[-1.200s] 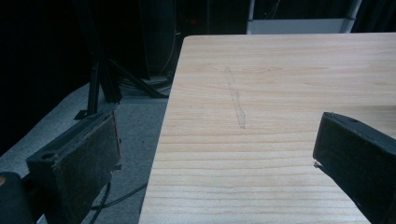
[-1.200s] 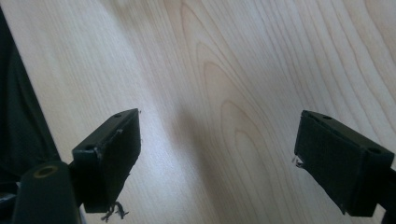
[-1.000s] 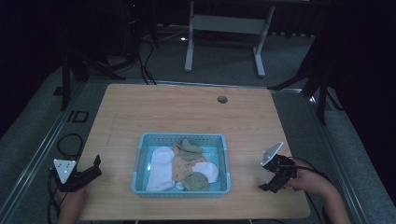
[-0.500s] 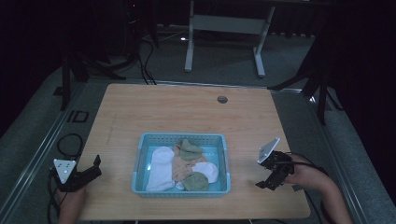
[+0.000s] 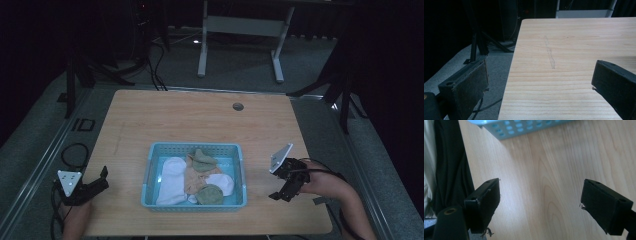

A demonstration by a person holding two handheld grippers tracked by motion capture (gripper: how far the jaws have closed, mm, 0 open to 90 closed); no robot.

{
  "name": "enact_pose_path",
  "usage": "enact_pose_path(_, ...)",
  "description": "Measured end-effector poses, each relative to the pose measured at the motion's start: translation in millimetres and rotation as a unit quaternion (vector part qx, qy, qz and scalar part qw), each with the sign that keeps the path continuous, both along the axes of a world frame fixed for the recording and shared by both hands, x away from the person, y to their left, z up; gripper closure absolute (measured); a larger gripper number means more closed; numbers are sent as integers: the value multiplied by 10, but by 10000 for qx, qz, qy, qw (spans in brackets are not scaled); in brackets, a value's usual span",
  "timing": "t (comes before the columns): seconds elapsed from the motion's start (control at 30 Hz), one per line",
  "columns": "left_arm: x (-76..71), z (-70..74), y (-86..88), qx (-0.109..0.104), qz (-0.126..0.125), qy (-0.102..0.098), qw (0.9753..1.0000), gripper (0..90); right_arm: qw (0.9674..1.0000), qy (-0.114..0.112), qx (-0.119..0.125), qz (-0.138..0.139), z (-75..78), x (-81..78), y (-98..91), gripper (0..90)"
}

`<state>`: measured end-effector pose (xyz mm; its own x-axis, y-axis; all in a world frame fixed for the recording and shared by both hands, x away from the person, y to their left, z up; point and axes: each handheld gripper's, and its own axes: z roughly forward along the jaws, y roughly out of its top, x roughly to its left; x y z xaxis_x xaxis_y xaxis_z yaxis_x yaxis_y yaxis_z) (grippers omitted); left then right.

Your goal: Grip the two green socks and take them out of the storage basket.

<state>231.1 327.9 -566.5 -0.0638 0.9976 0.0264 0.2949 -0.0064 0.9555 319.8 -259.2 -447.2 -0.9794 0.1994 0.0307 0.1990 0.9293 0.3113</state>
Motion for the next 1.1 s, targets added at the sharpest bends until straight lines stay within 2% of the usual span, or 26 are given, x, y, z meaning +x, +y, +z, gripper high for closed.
enact_pose_path(0.4, 1, 1, 2, 8, -20, 16, 10000, 4, 9998, 70, 190, 91, 107, 6, 145, 179)
enact_pose_path(0.6, 0, 0, 1, 4, -17, 8, 10000, 4, 9990, 40, 368, 246, 182, 14, 277, 179)
enact_pose_path(0.8, 0, 0, 1, 0, -18, 3, 10000, 4, 9989, 29, 361, 296, 229, 26, 386, 179)
enact_pose_path(0.9, 0, 0, 1, -2, -18, 1, 10000, 4, 9981, 47, 475, 400, 254, 28, 457, 179)
enact_pose_path(1.1, -2, 0, -2, 19, -13, -4, 10000, 4, 9979, 37, 459, 452, 259, 38, 566, 165)
